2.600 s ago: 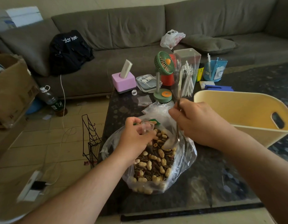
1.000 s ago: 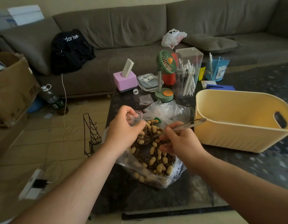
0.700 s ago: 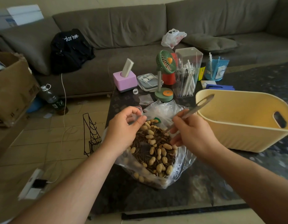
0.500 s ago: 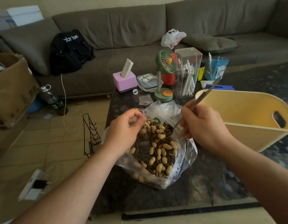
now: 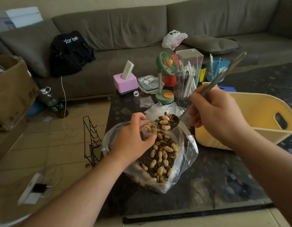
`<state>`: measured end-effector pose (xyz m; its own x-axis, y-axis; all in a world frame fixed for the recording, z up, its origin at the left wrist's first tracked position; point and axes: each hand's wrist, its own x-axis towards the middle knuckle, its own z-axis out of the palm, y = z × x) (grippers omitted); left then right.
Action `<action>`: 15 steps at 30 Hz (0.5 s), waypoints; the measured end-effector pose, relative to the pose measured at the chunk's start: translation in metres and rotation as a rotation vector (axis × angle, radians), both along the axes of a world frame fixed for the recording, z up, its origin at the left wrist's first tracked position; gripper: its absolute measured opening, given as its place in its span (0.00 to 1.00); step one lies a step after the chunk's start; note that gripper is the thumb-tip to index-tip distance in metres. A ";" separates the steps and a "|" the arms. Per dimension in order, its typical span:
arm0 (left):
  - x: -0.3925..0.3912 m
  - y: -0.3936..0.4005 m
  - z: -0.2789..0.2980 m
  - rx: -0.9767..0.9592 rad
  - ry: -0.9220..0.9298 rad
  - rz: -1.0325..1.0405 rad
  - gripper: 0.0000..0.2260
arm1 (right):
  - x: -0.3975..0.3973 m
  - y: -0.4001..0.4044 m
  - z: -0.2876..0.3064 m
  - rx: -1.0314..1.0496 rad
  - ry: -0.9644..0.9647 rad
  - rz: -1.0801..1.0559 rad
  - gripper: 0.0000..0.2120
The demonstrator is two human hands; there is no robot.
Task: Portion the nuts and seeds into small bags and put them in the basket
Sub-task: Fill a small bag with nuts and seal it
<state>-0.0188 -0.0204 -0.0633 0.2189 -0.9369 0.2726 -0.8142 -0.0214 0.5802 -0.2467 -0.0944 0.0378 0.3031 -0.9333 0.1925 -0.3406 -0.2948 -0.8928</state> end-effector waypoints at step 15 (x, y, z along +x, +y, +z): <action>-0.011 -0.008 -0.013 0.029 0.059 0.027 0.38 | 0.012 0.006 -0.029 -0.476 0.377 0.199 0.09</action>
